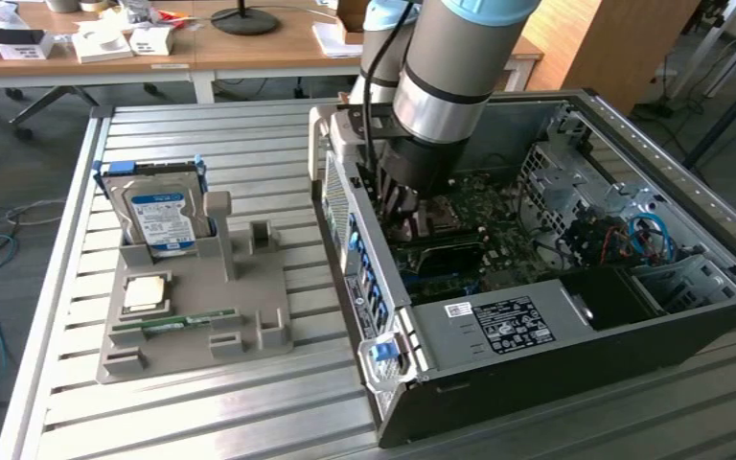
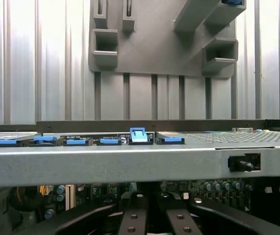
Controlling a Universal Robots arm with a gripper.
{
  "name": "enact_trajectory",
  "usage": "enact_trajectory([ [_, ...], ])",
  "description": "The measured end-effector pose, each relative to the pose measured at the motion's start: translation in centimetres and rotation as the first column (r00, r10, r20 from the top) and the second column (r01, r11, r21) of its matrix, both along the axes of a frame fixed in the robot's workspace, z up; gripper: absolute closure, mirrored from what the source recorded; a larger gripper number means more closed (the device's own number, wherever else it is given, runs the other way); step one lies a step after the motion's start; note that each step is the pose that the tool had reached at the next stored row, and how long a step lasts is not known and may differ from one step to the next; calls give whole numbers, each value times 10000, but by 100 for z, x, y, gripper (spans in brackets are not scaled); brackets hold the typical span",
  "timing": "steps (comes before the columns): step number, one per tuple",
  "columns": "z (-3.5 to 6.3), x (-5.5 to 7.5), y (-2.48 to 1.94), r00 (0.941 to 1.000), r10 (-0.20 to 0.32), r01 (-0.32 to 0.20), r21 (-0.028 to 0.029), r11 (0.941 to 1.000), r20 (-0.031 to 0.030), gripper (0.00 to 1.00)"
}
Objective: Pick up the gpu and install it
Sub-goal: 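Press down on the gpu until it lock into place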
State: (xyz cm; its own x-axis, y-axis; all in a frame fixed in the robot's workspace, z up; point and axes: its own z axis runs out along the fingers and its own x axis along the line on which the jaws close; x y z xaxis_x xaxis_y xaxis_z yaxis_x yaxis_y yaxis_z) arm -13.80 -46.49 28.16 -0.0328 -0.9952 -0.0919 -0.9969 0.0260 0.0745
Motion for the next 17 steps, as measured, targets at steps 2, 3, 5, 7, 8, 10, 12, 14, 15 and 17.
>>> enact_trajectory([
  [2, 0, -1, 0, 10000, -2, 2, -1, 10000, -25, 89],
  [3, 0, -1, 0, 10000, -1, 1, 0, 10000, -35, 89],
  [5, 0, -2, 0, 10000, -1, 1, 0, 10000, -55, 89],
  [7, 0, -4, 0, 10000, -1, 1, 0, 10000, -72, 89],
  [8, -1, -5, 0, 10000, 0, 0, 1, 10000, -79, 89],
  [10, -1, -10, 0, 10000, 0, 0, 2, 10000, -89, 89],
  [12, -1, -13, 0, 10000, 0, 0, 2, 10000, -99, 89],
  [14, -1, -14, 0, 9999, 1, -1, 1, 10000, -110, 89],
  [15, 0, -15, 0, 9999, 0, 0, 0, 10000, -121, 89],
  [17, 0, -16, 0, 9999, -2, 2, 0, 10000, -140, 89],
])
